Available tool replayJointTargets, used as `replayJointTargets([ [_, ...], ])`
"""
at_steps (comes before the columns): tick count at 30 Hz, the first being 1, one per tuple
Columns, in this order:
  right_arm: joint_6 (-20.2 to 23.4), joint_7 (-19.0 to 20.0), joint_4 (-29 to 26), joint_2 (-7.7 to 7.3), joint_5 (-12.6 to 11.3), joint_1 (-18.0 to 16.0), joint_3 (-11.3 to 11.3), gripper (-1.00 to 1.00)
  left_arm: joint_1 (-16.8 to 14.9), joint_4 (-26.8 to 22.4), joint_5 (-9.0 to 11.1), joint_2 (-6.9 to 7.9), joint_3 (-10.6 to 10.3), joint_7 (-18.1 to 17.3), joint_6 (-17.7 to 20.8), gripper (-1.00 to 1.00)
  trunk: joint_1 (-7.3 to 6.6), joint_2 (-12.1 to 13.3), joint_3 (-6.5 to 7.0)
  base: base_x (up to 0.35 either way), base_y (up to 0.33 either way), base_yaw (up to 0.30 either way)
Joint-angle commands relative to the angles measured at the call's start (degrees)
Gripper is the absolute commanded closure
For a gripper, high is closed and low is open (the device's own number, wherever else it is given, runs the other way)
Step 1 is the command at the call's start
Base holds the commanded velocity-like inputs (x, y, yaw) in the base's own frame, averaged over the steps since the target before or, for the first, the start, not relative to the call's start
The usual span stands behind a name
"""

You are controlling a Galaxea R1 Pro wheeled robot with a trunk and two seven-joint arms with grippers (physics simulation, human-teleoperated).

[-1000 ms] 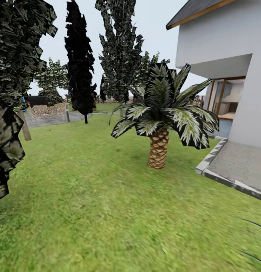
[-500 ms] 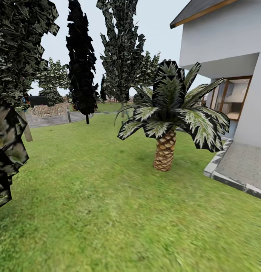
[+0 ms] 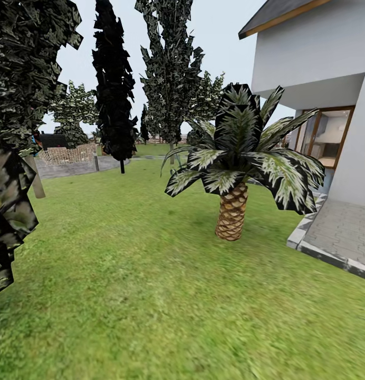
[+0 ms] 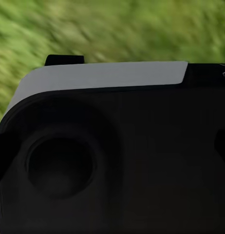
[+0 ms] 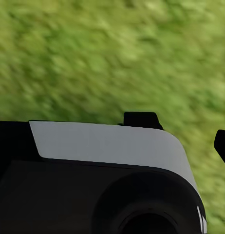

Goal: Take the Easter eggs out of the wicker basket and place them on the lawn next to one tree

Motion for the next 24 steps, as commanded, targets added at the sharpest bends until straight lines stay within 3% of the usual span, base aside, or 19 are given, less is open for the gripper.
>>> replayJointTargets([
  [1,-0.19,0.02,0.05,0.0,0.0,-0.03,0.0,-1.0,0.03,-0.08,0.25,0.0,0.03,-0.16,-0.04,-1.0,0.0,-0.02,-0.05,0.002,0.0,0.0],
  [14,-0.19,0.02,0.05,0.09,0.0,-0.03,0.14,-1.0,0.03,-0.08,0.24,-0.08,0.04,-0.18,-0.04,-1.0,0.0,-0.02,-0.05,0.013,0.0,0.0],
  [24,-0.19,-0.01,0.05,0.09,-0.02,-0.03,0.01,-1.0,0.03,-0.08,0.22,-0.08,0.04,-0.25,-0.04,-1.0,0.0,-0.02,-0.05,0.282,0.0,0.0],
])
